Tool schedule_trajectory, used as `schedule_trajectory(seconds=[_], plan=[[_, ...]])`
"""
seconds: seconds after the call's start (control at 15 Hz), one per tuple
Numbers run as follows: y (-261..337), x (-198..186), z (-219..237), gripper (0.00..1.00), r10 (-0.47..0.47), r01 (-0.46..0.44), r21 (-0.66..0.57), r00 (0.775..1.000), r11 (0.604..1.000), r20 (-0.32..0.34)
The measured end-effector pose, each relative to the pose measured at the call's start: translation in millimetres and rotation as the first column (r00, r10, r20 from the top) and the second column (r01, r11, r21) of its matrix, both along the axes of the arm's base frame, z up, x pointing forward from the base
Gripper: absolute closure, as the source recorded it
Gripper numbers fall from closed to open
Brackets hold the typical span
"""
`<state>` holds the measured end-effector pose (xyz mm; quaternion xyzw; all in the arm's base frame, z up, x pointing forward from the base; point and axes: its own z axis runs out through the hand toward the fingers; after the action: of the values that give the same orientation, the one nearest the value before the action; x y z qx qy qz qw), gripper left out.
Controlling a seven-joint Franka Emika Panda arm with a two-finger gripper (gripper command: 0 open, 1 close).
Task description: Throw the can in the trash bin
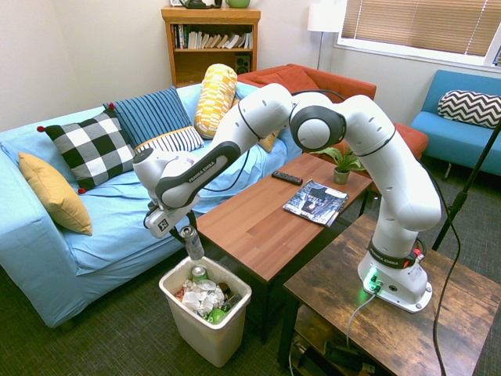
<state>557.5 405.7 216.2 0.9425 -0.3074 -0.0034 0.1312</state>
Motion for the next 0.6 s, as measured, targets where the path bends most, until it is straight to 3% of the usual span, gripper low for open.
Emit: schedule_trajectory(seconds=[0.6], plan=[[6.2,5.4,12.8,0.00,0.021,-0.022,-0.026,1.000,0.999,-0.007]])
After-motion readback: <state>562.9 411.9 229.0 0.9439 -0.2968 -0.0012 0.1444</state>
